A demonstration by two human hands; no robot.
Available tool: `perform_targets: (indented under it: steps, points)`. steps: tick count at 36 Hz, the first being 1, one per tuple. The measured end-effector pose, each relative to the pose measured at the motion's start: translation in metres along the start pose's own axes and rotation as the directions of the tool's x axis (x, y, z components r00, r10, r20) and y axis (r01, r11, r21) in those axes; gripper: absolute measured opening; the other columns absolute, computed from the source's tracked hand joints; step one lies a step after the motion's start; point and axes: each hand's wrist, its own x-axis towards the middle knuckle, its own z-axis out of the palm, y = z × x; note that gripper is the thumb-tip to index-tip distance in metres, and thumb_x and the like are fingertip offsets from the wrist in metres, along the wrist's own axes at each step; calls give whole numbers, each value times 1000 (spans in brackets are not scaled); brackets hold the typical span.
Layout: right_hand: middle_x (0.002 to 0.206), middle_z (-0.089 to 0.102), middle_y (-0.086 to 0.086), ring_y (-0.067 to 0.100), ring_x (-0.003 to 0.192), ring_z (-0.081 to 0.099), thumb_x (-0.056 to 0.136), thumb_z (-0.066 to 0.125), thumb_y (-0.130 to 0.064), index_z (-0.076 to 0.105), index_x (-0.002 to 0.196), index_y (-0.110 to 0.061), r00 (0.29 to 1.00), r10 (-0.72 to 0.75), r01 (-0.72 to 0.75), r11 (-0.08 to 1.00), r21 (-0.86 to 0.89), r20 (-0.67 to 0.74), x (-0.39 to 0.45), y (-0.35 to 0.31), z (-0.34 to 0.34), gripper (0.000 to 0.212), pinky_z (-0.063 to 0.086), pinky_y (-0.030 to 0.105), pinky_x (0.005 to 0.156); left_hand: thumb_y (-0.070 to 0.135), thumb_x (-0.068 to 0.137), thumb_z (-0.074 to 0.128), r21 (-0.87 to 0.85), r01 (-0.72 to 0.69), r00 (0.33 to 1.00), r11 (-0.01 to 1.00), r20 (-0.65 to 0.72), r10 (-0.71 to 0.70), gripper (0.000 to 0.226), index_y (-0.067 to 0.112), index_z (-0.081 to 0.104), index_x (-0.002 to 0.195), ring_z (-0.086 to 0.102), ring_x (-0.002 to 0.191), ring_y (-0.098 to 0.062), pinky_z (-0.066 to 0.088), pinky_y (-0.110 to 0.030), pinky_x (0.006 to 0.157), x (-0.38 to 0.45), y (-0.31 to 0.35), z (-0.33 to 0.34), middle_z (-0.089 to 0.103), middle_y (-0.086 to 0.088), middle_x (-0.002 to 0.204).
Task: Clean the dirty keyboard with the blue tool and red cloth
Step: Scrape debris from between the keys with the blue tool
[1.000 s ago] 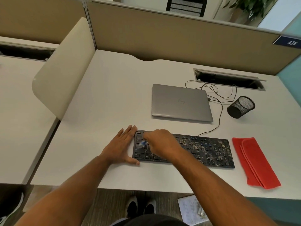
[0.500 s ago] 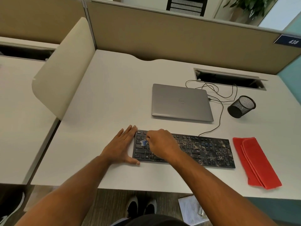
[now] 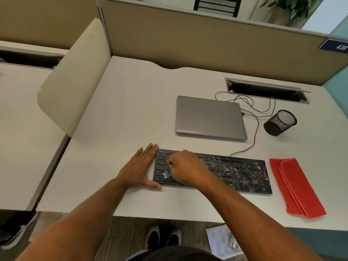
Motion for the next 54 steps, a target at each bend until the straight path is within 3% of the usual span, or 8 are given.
perform_targets:
  steps: [5,12,16,22,29,36,44,54]
  points:
    - [88,73,6,20,76,65,101,54,-25,72,100,-15,988,25,-18,999,43,-151,2,4,1,21,57,38,75,99,63,59,2,2,1000,1000,0,-2,148,23,-20,162,-23,155,-7,-7,-39,130,1,0,0,-14,6,172]
    - [78,69,3,20,72,63,93,57,-17,73,84,-15,1000,29,-29,999,40,1,1,7,6,18,58,38,71,100,62,60,15,-4,1000,1000,-9,4,149,21,-18,163,-21,155,-7,-8,-37,129,0,0,1,-11,5,173]
    - [79,70,3,19,69,62,97,54,-17,72,90,-15,995,11,-6,999,48,-99,3,9,1,19,57,39,71,100,62,59,18,-5,1000,1000,-10,5,149,21,-17,163,-21,155,-7,-7,-38,129,1,0,0,-11,4,173]
    - [91,70,4,19,70,54,97,58,-15,68,107,-19,988,-153,145,975,-170,-37,-2,9,2,14,45,31,65,100,62,59,21,-3,1000,1000,-4,3,149,21,-18,162,-22,155,-7,-6,-40,130,1,0,0,-12,4,173]
    - [104,72,1,22,87,69,92,63,-8,68,116,-22,961,-276,260,925,-275,-20,1,7,5,28,57,36,74,100,62,59,26,-3,1000,1000,-3,3,149,20,-18,163,-22,155,-6,-6,-40,130,1,0,0,-12,5,172]
    - [78,67,2,19,68,61,95,64,-26,69,90,-16,991,-122,99,953,-286,-63,-2,29,-7,12,55,35,69,101,62,57,16,3,1000,1000,-5,-3,148,20,-16,163,-21,156,-7,-6,-39,130,1,1,0,-12,5,173]
    - [103,73,0,14,83,64,102,50,-20,71,116,-18,971,94,-43,973,227,-219,17,32,-7,25,54,33,78,100,64,57,16,6,1000,1000,-5,-6,147,21,-17,163,-22,155,-6,-7,-38,130,1,1,0,-13,6,172]
    - [95,73,6,21,80,63,95,56,-17,74,104,-14,995,25,-24,1000,6,-95,20,25,-4,20,57,39,78,99,63,60,3,10,1000,1000,-3,-10,148,21,-17,163,-22,155,-5,-7,-38,130,1,1,0,-13,6,172]
